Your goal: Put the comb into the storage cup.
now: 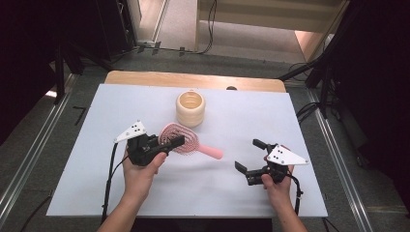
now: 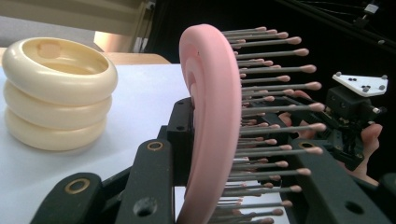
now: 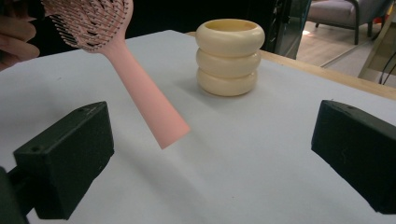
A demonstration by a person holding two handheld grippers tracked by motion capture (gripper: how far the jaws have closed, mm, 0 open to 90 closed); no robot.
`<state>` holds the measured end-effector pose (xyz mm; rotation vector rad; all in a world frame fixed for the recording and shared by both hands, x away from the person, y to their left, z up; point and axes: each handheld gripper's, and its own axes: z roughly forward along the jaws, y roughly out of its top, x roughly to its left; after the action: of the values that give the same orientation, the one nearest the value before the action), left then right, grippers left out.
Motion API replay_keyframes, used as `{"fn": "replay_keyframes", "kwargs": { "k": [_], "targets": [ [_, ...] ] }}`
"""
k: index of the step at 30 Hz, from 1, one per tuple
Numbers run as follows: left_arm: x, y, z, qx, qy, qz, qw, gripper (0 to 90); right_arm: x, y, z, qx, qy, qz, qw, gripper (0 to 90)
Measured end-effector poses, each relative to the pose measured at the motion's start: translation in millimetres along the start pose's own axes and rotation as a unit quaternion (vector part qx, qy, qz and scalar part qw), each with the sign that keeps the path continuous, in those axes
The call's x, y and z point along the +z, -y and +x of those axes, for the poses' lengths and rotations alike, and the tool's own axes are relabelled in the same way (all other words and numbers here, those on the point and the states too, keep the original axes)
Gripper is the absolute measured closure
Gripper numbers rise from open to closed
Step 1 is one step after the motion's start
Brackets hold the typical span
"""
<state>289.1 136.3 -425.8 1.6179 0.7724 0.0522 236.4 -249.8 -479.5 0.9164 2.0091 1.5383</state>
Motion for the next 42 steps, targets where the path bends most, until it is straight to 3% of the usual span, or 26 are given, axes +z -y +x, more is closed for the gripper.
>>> {"fn": "replay_keyframes", "kwargs": {
  "k": [11, 27, 42],
  "targets": [
    [-3.2, -7.8, 5.6, 0.001, -0.008, -0.006, 1.0000, 66.2, -15.0, 10.9, -8.9, 0.005, 0.017, 0.010, 0.9998, 0.0],
    [-8.5, -23.7, 13.1, 0.012, -0.031, -0.012, 0.9994, 66.2, -41.2, 25.0, -26.8, 0.024, 0.045, -0.001, 0.9987, 0.0],
    [-9.4, -42.0, 16.9, 0.033, -0.049, -0.010, 0.9982, 66.2, -55.4, 35.1, -38.7, 0.032, 0.074, -0.004, 0.9968, 0.0]
  ]
}}
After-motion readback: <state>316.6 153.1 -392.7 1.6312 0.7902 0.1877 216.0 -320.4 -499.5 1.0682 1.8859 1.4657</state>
